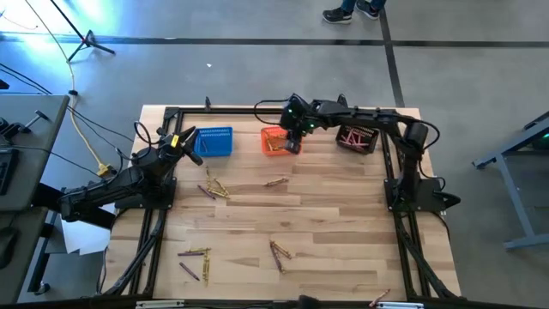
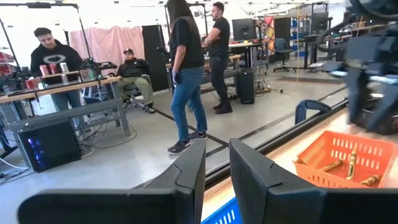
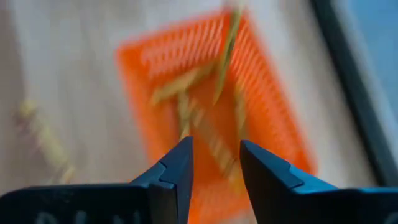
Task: Sort crayons
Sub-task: Put the yellow crayon into the orange bin, then put the bottom red crayon into the black bin
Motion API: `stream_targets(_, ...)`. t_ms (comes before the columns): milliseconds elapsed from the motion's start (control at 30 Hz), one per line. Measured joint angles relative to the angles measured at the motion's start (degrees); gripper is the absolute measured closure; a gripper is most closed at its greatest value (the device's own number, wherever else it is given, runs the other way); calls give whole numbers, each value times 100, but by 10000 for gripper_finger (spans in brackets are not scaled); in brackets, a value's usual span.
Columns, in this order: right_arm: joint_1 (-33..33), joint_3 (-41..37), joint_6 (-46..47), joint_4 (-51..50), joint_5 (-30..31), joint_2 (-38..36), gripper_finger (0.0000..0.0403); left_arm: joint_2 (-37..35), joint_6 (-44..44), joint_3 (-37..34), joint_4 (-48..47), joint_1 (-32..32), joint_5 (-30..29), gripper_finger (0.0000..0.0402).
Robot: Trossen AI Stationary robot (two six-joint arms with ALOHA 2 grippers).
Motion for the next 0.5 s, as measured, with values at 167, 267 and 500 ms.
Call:
stream_targets(167, 92, 0, 908, -1950, -817, -369, 282, -2, -2, -1, -1, -2, 0, 342)
stream_targets(267, 290, 2, 1471, -3083, -1532, -410, 282, 0, 0, 0, -1, -1, 1, 342)
stream_targets(500, 1660, -208, 1699, -4471, -1691, -419, 282, -1, 0, -1, -2, 0, 0, 342)
